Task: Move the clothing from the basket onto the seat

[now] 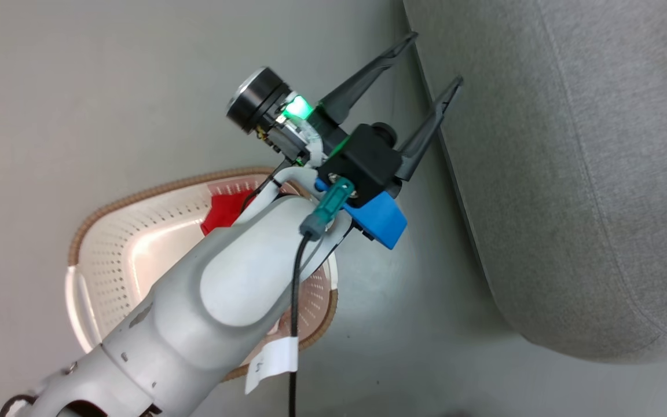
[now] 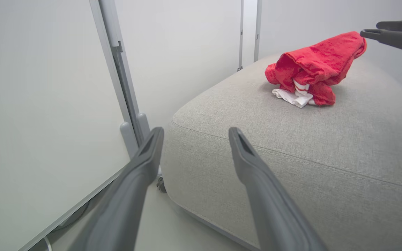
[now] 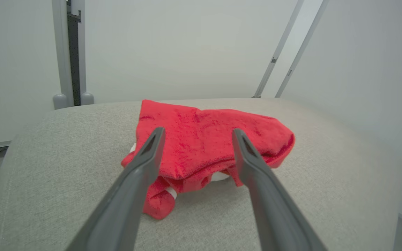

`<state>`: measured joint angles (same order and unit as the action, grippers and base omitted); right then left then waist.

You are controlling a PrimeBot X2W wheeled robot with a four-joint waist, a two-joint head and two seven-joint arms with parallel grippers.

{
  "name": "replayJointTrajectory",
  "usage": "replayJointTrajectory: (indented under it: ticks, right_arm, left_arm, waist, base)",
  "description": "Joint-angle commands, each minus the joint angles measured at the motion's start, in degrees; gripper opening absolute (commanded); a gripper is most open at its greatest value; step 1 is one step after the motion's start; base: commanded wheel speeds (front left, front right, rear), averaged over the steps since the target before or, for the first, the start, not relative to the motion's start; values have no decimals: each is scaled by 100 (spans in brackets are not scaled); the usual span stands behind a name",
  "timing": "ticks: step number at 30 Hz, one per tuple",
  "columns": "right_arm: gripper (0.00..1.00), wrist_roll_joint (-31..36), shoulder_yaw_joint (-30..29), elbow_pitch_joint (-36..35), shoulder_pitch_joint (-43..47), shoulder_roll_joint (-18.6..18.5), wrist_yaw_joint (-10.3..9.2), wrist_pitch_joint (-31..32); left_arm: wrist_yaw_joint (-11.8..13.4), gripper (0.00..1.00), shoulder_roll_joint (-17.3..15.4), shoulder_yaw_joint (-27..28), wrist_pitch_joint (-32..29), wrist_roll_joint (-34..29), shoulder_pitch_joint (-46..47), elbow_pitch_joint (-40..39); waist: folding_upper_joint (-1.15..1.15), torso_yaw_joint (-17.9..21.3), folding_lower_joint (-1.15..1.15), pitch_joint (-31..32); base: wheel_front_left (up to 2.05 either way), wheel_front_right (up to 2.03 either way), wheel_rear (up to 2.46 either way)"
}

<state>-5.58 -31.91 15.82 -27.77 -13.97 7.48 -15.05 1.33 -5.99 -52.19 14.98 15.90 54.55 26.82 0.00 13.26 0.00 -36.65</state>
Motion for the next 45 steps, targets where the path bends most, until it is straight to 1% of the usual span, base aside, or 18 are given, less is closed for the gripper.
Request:
replayJointTrajectory:
  ticks: [1, 6, 10, 13, 17, 24, 27, 38, 45]
  right_arm:
    - [100, 72, 136, -178, 186, 75, 2, -20]
    - [100, 114, 788, -539, 411, 103, 2, -20]
    - [100, 126, 1355, -712, 521, 139, 2, -20]
    - [100, 133, 1727, -784, 525, 99, 2, -21]
    - [100, 128, 2134, -842, 560, 80, 2, -20]
    - [100, 98, 2692, -839, 735, 264, 2, -20]
    - [100, 57, 2914, -765, 865, 347, 2, -20]
    - [100, 8, 3073, -681, 1478, 697, 2, -20]
    - [100, -43, 3050, -622, 1922, 849, 2, -20]
  left_arm:
    - [83, 100, -41, 141, 24, 32, -162, -120]
    - [242, 100, -152, 641, 26, 102, -692, -421]
    - [349, 100, -220, 1074, 26, 77, -1105, -628]
    - [416, 100, -242, 1413, 27, 18, -1408, -788]
    - [461, 100, -261, 1894, 24, -48, -1824, -962]
    - [489, 100, -264, 2710, 22, -212, -2621, -1224]
    - [449, 100, -237, 2983, 23, -312, -2968, -1298]
    - [278, 100, -128, 3731, 24, -602, -3949, -1470]
    - [76, 100, -1, 4049, 24, -767, -4448, -1493]
  waist:
    - [0, -105, 0, 398]
    - [0, -306, 0, 887]
    - [0, -494, 0, 1204]
    - [0, -642, 0, 1424]
    - [0, -837, 0, 1736]
    - [0, -1114, 0, 2240]
    - [0, -1203, 0, 2427]
    - [0, -1397, 0, 2894]
    - [0, -1474, 0, 3190]
  base:
    - [0, 0, 0]
    - [0, 0, 0]
    - [0, 0, 0]
    - [0, 0, 0]
    - [0, 0, 0]
    - [0, 0, 0]
    - [0, 0, 0]
    - [0, 0, 0]
    - [0, 0, 0]
